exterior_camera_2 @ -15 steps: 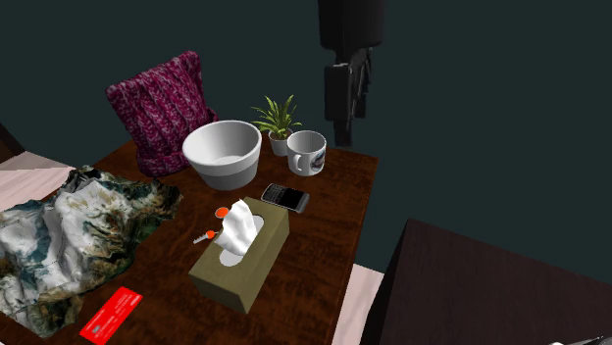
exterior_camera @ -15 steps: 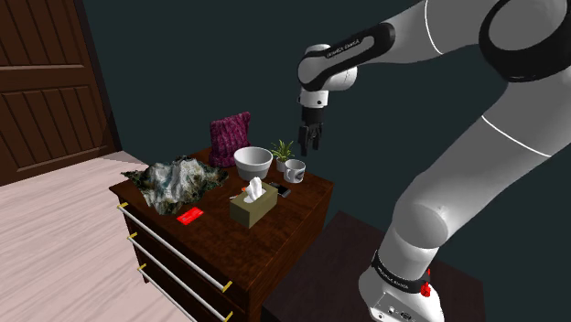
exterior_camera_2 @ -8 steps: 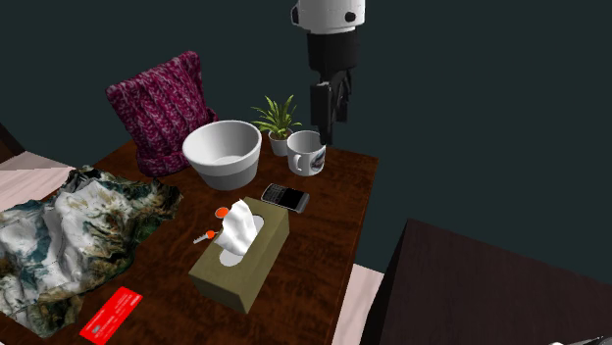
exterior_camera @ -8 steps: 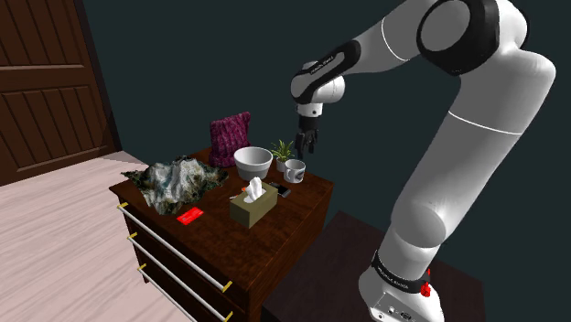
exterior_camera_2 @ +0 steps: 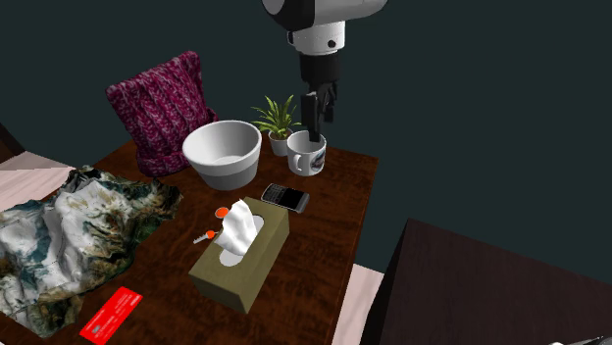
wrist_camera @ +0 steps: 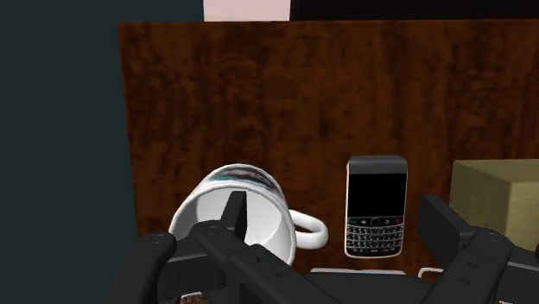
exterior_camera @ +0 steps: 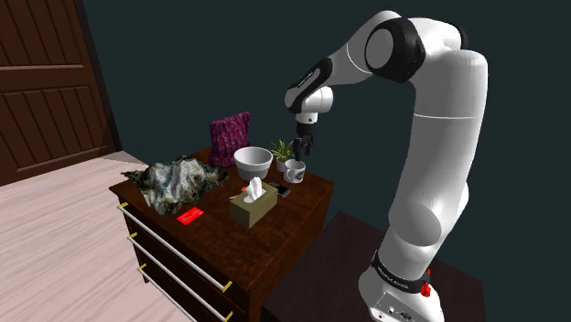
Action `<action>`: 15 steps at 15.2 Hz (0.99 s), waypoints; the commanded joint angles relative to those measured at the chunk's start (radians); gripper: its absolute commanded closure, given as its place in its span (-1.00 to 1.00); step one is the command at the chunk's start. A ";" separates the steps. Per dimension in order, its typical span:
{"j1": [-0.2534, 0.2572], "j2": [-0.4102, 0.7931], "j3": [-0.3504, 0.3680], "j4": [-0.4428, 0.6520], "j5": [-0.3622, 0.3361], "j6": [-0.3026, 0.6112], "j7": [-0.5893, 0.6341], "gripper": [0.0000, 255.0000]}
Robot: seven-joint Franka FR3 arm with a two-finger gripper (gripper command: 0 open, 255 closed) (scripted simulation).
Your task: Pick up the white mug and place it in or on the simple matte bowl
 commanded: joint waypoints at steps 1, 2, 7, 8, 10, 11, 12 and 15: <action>-0.025 0.075 -0.002 0.064 0.028 0.013 -0.038 -1.00; -0.037 0.113 0.000 0.098 0.042 0.017 -0.052 -1.00; -0.106 0.301 0.018 0.290 0.100 0.019 -0.111 -1.00; -0.121 0.339 0.022 0.334 0.110 0.015 -0.119 -1.00; -0.150 0.417 0.031 0.427 0.126 0.005 -0.134 -1.00; -0.151 0.424 0.033 0.424 0.129 0.015 -0.135 -1.00; -0.153 0.431 0.035 0.421 0.131 0.024 -0.137 -1.00; -0.156 0.453 0.041 0.415 0.139 0.053 -0.141 -1.00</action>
